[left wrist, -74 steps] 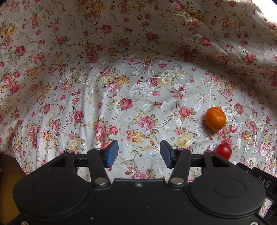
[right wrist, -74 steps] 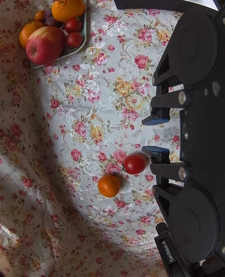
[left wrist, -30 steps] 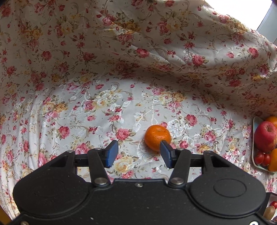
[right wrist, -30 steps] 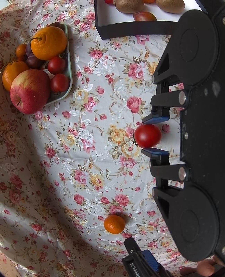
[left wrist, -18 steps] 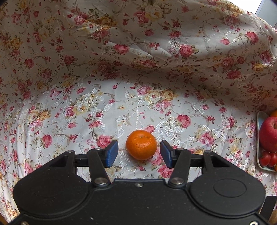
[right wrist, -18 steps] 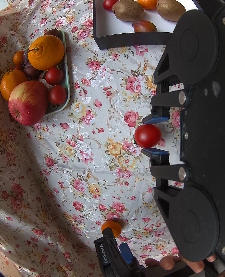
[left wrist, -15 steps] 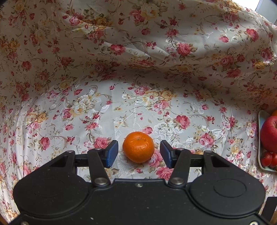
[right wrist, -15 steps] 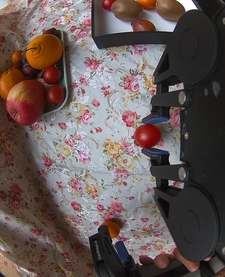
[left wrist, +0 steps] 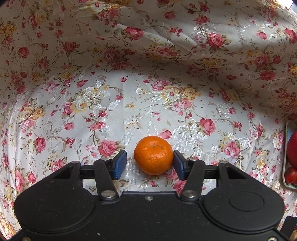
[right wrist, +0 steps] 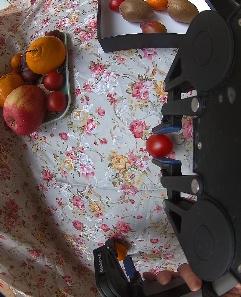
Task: Organize fruits
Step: 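Grasp the mandarin with the left gripper while the right grasps the red cherry tomato, then carry the mandarin and the tomato over the white box with both grippers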
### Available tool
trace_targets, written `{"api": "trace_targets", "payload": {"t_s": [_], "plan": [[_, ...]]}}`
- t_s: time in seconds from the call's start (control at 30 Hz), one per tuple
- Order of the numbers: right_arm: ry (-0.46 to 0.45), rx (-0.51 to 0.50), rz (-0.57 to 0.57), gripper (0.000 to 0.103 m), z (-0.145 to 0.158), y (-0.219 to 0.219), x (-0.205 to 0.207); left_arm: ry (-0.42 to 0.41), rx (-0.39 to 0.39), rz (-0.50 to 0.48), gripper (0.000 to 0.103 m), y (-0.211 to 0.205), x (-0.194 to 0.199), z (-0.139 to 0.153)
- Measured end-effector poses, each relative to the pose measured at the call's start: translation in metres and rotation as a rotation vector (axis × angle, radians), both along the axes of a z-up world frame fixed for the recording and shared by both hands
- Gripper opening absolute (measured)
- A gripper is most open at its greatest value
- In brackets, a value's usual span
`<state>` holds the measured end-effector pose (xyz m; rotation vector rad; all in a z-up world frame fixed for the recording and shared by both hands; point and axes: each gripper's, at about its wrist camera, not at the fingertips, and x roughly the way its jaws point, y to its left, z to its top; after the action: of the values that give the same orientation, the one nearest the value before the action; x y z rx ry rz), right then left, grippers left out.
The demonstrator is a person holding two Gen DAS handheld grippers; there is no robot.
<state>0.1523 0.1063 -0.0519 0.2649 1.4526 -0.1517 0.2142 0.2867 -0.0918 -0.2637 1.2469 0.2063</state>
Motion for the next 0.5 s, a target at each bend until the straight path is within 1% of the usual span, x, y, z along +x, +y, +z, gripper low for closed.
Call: {"api": "trace_targets", "payload": {"t_s": [0.23,0.3,0.33,0.4,0.5], "plan": [[0.021,0.028,-0.017,0.031,-0.003,-0.003,0.001,-0.008,0.017,-0.007,0.059,0.0,0.003,-0.002],[0.032,0.044,-0.027,0.032,-0.005,-0.004,0.001,-0.021,0.012,-0.028,0.052,-0.001,0.003,-0.002],[0.038,0.052,-0.031,0.032,-0.006,-0.004,0.001,-0.026,0.01,-0.026,0.051,-0.002,0.003,0.0],[0.05,0.066,-0.038,0.033,-0.008,-0.005,0.001,-0.026,0.009,-0.009,0.05,-0.005,0.001,0.004],[0.062,0.083,-0.053,0.034,-0.011,-0.008,0.002,-0.001,0.005,0.013,0.05,-0.008,-0.002,0.013]]}}
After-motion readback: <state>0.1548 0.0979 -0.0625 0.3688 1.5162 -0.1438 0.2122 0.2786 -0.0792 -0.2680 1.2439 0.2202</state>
